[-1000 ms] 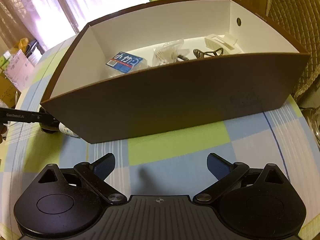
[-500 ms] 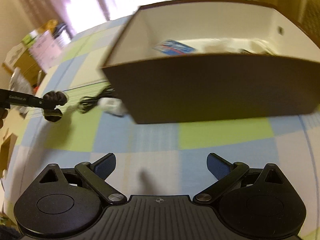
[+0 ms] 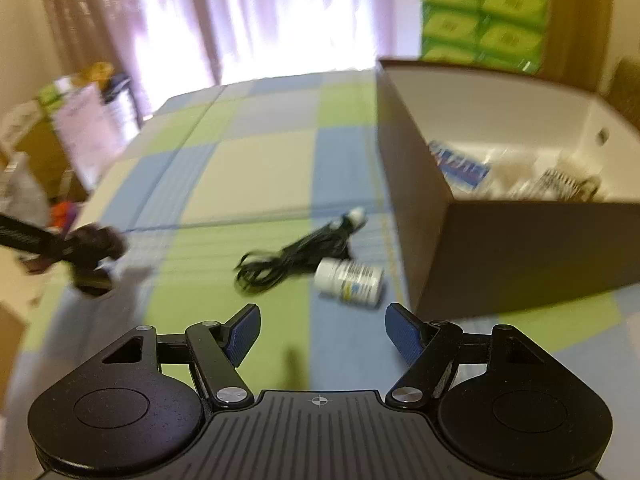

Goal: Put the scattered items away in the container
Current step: 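Grasp the brown hair tie with the left tool while the right tool grasps the white pill bottle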

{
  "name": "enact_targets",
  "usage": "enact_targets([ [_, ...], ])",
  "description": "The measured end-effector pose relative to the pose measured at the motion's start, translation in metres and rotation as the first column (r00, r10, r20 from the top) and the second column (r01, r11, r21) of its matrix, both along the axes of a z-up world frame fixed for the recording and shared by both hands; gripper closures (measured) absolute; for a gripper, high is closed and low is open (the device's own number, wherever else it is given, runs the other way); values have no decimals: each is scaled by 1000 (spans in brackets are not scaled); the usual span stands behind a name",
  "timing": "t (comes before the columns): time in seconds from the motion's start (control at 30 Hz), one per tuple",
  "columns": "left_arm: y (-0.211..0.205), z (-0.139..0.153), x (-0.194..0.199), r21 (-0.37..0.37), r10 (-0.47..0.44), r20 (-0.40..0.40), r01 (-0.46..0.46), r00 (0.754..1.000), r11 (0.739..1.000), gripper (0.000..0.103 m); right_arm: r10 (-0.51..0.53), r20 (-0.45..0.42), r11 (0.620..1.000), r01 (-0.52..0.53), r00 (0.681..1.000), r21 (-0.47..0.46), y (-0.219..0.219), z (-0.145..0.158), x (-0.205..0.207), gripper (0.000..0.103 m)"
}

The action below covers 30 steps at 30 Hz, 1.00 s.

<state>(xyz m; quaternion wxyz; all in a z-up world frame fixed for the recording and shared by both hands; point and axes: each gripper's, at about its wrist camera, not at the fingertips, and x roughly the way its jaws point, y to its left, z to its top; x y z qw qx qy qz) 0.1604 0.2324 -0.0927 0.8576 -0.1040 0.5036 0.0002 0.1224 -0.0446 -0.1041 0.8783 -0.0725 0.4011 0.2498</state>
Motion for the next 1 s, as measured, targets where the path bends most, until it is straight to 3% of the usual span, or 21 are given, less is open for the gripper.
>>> enact_targets([
  [0.27, 12, -9, 36, 10, -54, -5, 54, 999, 998, 85, -154, 17, 988, 155, 988, -19, 13, -16, 18, 28],
  [0.3, 11, -10, 42, 10, -62, -4, 62, 998, 998, 85, -162, 19, 987, 162, 987, -19, 14, -16, 19, 31],
  [0.33, 11, -11, 47, 8, -71, -2, 71, 997, 997, 85, -165, 24, 986, 165, 986, -25, 15, -16, 19, 42],
  [0.37, 10, -11, 53, 6, -80, 0, 80, 997, 997, 85, -171, 28, 984, 172, 985, -37, 19, -18, 21, 44],
  [0.53, 5, -15, 70, -1, -111, 3, 111, 994, 994, 85, -237, 54, 969, 240, 970, -60, 27, -28, 29, 44],
  [0.67, 3, -20, 72, -2, -119, -10, 119, 993, 993, 85, -238, 47, 968, 240, 970, -68, 31, -36, 36, 45],
  [0.73, 4, -22, 70, -2, -114, -16, 114, 993, 993, 85, -234, 36, 969, 236, 972, -71, 32, -40, 38, 53],
  [1.0, 9, -21, 49, -8, -68, -25, 68, 997, 998, 85, -185, 20, 981, 185, 983, -52, 26, -38, 38, 54],
])
